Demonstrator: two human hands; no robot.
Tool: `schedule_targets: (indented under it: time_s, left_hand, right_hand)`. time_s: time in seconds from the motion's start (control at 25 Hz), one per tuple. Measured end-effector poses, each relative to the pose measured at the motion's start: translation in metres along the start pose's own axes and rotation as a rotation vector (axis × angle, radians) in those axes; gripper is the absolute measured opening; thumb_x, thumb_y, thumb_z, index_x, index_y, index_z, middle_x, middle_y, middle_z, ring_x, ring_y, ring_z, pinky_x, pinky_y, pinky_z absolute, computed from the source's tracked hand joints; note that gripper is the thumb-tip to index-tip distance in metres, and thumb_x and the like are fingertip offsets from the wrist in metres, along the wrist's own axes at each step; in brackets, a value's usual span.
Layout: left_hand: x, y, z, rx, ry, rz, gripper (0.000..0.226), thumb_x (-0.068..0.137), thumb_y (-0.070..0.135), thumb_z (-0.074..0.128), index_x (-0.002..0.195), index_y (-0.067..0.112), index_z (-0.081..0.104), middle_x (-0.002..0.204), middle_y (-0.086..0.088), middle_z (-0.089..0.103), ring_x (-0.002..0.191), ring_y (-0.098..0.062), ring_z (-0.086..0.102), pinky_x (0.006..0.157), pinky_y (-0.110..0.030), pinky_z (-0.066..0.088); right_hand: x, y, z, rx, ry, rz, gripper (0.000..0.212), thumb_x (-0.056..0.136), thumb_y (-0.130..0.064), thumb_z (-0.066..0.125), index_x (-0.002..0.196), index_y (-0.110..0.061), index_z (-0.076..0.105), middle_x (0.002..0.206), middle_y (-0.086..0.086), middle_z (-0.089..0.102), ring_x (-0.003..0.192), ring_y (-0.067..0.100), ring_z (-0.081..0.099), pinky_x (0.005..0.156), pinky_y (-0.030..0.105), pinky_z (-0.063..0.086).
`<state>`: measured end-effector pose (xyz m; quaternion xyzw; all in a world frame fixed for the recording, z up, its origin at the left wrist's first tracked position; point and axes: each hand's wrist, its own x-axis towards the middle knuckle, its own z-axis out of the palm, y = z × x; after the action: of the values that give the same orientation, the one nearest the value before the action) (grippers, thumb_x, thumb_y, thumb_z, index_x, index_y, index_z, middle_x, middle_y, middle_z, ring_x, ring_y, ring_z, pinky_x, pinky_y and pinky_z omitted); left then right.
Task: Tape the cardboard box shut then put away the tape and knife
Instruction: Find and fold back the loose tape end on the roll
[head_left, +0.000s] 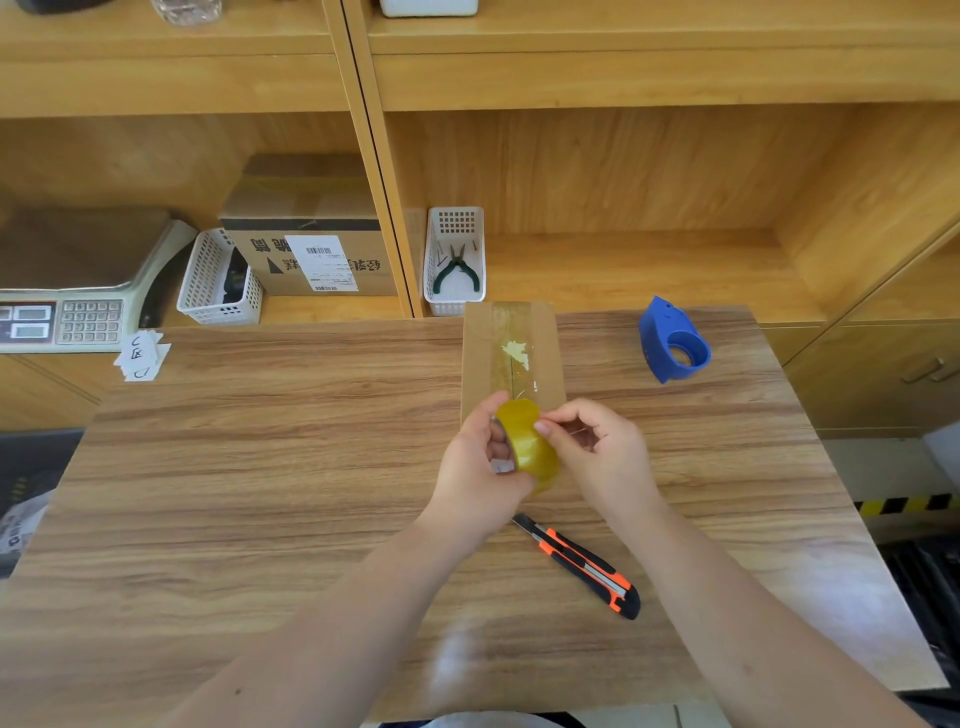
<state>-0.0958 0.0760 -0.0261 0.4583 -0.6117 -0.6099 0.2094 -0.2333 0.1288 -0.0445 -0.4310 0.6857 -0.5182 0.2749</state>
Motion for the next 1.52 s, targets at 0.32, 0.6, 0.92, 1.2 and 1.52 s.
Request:
schedule_targets:
  time_s: [0.32, 0.6, 0.92, 1.2, 1.52]
  left_hand:
    - [0.000, 0.002, 0.000, 0.052, 0.049, 0.065, 0.083, 0.070, 0.000, 0.076, 0.141, 0.024, 0.039, 0.106, -0.005, 0.062, 0.097, -0.018, 0.063, 0.081, -0.020, 0.053]
    - [-0.003, 0.015, -0.001, 0.083, 0.111, 0.193, 0.070, 0.070, -0.007, 0.066, 0.121, 0.037, 0.046, 0.096, 0.002, 0.052, 0.082, -0.006, 0.055, 0.067, -0.021, 0.052]
    - [0.012, 0.027, -0.012, 0.365, 0.037, 0.175, 0.080, 0.069, 0.003, 0.068, 0.142, 0.022, 0.044, 0.077, 0.009, 0.051, 0.077, -0.011, 0.058, 0.072, -0.021, 0.053]
    - [0.016, 0.030, -0.012, 0.356, 0.012, 0.030, 0.083, 0.066, 0.007, 0.070, 0.143, 0.021, 0.044, 0.071, 0.004, 0.055, 0.067, -0.010, 0.056, 0.063, -0.021, 0.047]
    - [0.025, 0.031, -0.020, 0.206, -0.006, -0.132, 0.078, 0.063, 0.001, 0.073, 0.137, 0.017, 0.052, 0.058, 0.004, 0.057, 0.062, -0.015, 0.062, 0.076, -0.035, 0.058]
  right_hand:
    - [0.011, 0.000, -0.001, 0.004, 0.016, -0.084, 0.006, 0.075, -0.003, 0.076, 0.078, -0.006, 0.073, 0.085, 0.005, 0.067, 0.079, 0.012, 0.061, 0.069, 0.024, 0.051]
    - [0.027, -0.009, 0.007, -0.050, 0.061, -0.095, 0.017, 0.079, 0.001, 0.069, 0.073, -0.013, 0.063, 0.077, -0.004, 0.060, 0.071, -0.003, 0.052, 0.063, 0.009, 0.038]
    - [0.033, -0.014, 0.014, -0.346, 0.043, -0.206, 0.024, 0.087, 0.000, 0.054, 0.076, -0.020, 0.050, 0.081, -0.004, 0.052, 0.086, 0.016, 0.045, 0.077, 0.008, 0.030]
    - [0.024, -0.012, 0.016, -0.345, -0.023, -0.196, 0.029, 0.084, 0.009, 0.048, 0.076, -0.019, 0.049, 0.082, -0.005, 0.050, 0.087, 0.015, 0.045, 0.076, 0.008, 0.031]
    - [0.020, -0.020, 0.007, -0.257, -0.077, -0.243, 0.030, 0.083, 0.011, 0.046, 0.076, -0.018, 0.048, 0.079, -0.012, 0.048, 0.079, -0.005, 0.045, 0.069, 0.006, 0.034]
